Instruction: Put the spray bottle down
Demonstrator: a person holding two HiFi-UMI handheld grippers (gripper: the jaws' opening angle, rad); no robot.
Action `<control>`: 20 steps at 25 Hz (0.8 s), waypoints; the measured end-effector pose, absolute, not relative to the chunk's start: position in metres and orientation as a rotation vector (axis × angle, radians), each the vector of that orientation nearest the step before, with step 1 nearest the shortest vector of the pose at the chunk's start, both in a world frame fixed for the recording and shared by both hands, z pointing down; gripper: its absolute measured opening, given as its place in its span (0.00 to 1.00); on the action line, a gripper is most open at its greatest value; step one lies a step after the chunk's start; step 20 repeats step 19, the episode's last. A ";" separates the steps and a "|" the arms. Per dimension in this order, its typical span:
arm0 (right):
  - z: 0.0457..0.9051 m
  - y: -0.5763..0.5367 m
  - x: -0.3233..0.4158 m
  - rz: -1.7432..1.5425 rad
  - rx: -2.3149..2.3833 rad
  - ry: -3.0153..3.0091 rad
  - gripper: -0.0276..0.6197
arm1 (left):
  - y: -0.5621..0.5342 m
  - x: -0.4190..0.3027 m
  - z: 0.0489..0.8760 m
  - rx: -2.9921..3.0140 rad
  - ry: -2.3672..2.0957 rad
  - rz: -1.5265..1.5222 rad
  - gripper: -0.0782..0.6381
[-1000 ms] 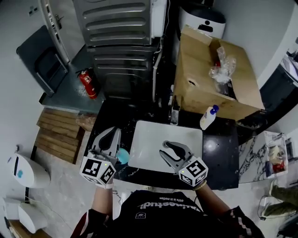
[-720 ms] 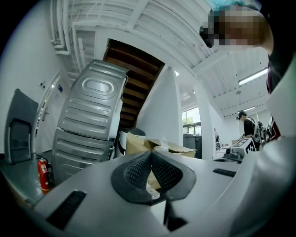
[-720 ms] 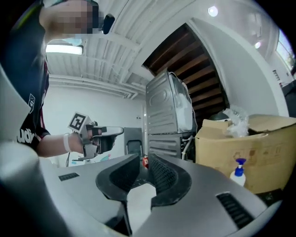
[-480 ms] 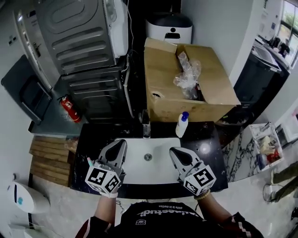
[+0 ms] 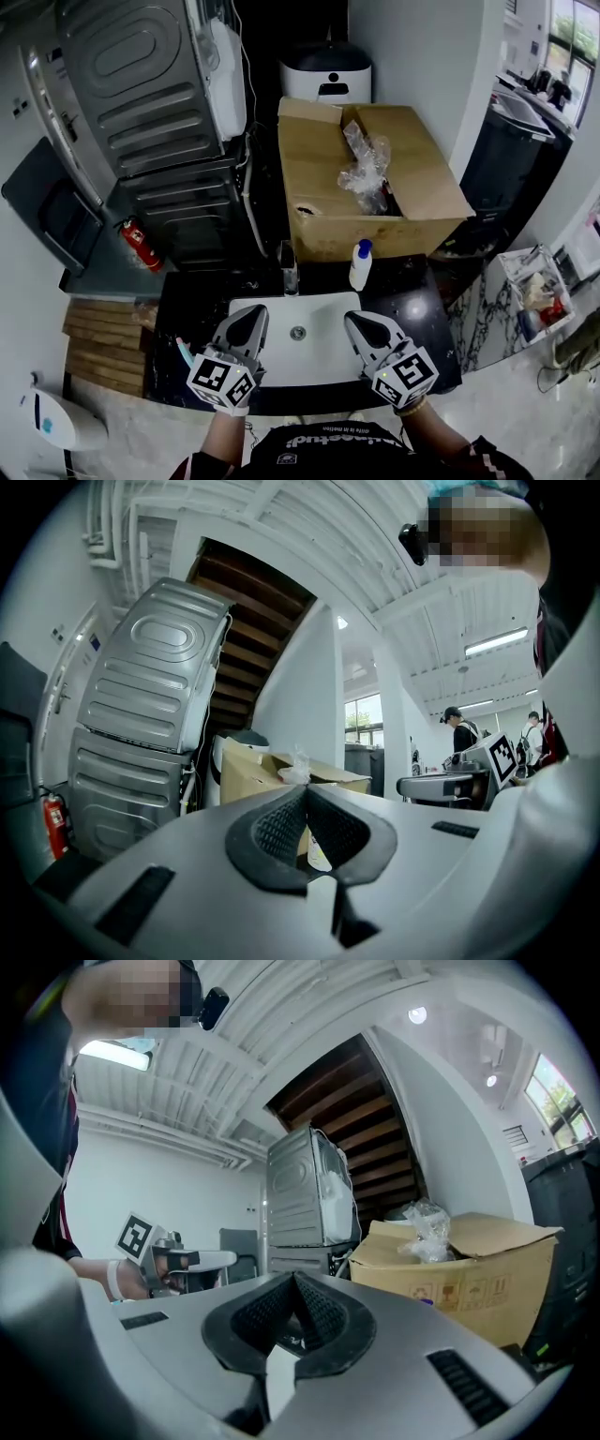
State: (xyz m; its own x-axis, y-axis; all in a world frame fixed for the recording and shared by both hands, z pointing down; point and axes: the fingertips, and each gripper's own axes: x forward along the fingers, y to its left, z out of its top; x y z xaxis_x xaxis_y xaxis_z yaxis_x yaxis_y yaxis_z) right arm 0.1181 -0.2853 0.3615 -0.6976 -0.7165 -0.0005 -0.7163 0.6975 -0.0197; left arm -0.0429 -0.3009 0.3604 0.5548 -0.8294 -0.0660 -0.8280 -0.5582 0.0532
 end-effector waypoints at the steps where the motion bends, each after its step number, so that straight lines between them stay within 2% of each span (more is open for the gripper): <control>1: 0.360 -0.285 0.118 -0.026 -1.220 2.884 0.10 | -0.301 -0.043 0.360 2.756 -1.469 -0.129 0.13; 20: 0.359 -0.271 0.111 -0.017 -1.229 2.893 0.10 | -0.288 -0.051 0.364 2.734 -1.460 -0.163 0.13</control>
